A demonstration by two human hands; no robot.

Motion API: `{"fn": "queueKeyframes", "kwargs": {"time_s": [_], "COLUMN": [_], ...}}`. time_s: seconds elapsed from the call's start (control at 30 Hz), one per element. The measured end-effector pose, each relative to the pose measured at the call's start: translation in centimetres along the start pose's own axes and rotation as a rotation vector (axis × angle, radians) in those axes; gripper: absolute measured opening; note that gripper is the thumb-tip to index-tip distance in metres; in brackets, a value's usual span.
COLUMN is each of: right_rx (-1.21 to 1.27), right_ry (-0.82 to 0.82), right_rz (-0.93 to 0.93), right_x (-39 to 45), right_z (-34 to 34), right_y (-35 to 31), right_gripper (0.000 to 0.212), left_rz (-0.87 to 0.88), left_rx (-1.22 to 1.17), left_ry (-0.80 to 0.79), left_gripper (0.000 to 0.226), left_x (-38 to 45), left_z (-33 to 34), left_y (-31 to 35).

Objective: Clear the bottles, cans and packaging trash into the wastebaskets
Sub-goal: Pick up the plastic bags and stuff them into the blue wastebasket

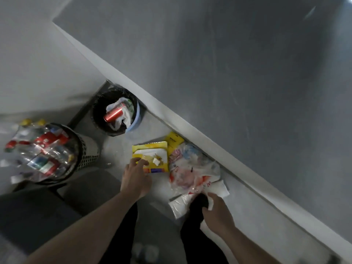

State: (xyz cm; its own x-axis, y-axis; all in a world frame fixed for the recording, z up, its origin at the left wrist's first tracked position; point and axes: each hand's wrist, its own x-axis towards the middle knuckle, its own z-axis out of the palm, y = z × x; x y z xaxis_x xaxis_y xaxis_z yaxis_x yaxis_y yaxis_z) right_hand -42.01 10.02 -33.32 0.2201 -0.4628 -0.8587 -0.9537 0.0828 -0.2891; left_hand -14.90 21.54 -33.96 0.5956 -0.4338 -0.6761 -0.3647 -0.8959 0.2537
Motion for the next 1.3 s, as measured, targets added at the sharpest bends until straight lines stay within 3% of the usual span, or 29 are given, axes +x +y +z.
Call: {"fn": "queueKeyframes", "kwargs": {"time_s": [0.13, 0.3, 0.63, 0.73, 0.9, 1.07, 1.13, 1.23, 1.3], "right_rx": [-0.154, -0.253, -0.334, -0.372, -0.465, -0.470, -0.514, -0.582, -0.597], "right_ry": [-0.013, -0.015, -0.092, -0.155, -0.169, -0.116, -0.080, -0.078, -0.019], "right_rz": [-0.036, -0.053, -0.099, -0.090, -0.124, -0.171, -0.201, -0.211, -0.265], "right_x": [-2.5, -3.6, -3.6, -3.1, -1.8, 0.2, 2.5, 6.5, 10.1], "right_z": [-5.3, -8.7, -2.7, -1.9, -3.5, -4.7, -4.8, -3.9, -2.3], "right_y": [1.7, 3.0, 7.4, 8.6, 9.6, 11.7, 13.2, 13.7, 13.3], "right_gripper": [0.058, 0.059, 0.057, 0.060, 0.061, 0.066, 0.068, 0.084, 0.093], "left_rz": [-0.102, 0.008, -0.076, -0.191, -0.366, -0.336, -0.311, -0.246, -0.242], "left_rx": [-0.093, -0.156, -0.141, -0.109, -0.202, -0.239, -0.203, -0.193, -0.193], "left_ry": [-0.188, -0.232, -0.276, -0.288, -0.270, -0.204, -0.251, -0.293, -0.267], "left_gripper": [0.043, 0.038, 0.036, 0.034, 0.035, 0.033, 0.036, 0.053, 0.047], "left_x": [-6.5, -12.1, -16.6, -18.2, -19.5, -18.6, -17.6, -14.8, -11.9], "left_z": [3.1, 6.1, 15.2, 17.8, 20.5, 23.2, 25.0, 28.4, 31.1], "left_y": [4.1, 6.4, 1.4, -1.2, -0.7, 2.5, 3.3, 3.4, 2.9]}}
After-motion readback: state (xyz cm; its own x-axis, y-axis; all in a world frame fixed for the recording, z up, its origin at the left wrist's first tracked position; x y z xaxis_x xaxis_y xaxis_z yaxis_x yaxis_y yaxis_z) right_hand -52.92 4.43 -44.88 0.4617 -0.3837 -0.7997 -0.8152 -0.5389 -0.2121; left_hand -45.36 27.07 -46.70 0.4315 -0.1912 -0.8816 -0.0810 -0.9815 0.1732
